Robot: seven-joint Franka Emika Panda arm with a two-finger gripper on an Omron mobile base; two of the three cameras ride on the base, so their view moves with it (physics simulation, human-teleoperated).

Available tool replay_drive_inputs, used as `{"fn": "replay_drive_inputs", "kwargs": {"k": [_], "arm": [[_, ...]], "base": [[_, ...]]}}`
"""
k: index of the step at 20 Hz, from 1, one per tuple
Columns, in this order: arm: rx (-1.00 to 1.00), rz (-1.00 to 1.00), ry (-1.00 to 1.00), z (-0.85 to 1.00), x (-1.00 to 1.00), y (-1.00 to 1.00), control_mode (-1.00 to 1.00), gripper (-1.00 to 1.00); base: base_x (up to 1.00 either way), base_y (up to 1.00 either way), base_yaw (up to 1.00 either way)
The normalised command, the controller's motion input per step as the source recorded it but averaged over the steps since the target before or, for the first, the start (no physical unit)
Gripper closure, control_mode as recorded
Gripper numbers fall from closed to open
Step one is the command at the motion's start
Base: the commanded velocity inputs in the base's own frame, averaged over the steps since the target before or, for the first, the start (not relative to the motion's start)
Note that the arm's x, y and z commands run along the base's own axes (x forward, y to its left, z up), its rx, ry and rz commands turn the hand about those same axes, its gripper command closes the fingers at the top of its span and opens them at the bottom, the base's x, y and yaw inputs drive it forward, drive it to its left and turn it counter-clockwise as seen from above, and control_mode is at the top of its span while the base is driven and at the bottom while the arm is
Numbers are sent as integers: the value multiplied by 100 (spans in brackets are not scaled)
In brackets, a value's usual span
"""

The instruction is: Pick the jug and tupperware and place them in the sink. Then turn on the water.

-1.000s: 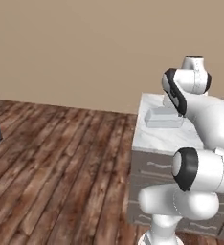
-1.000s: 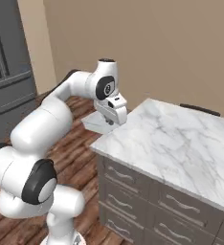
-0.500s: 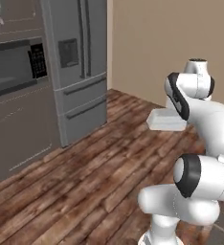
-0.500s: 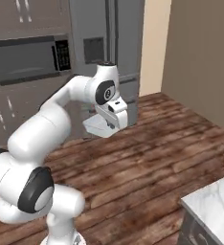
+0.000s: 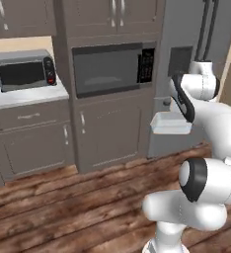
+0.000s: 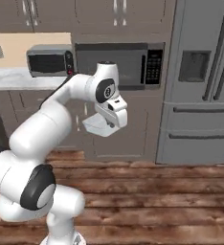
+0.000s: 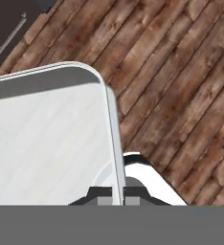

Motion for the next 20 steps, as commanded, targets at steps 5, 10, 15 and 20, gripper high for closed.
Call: {"fn": "replay_drive_inputs", "kwargs": {"k": [5,10,15,20], "arm": [[0,0,0,0,0,0,100,100],[0,0,0,0,0,0,100,100],[0,0,0,0,0,0,100,100],[0,0,0,0,0,0,100,100]], "base": [[85,37,70],[87,26,67],[95,23,64],[94,28,66]]}}
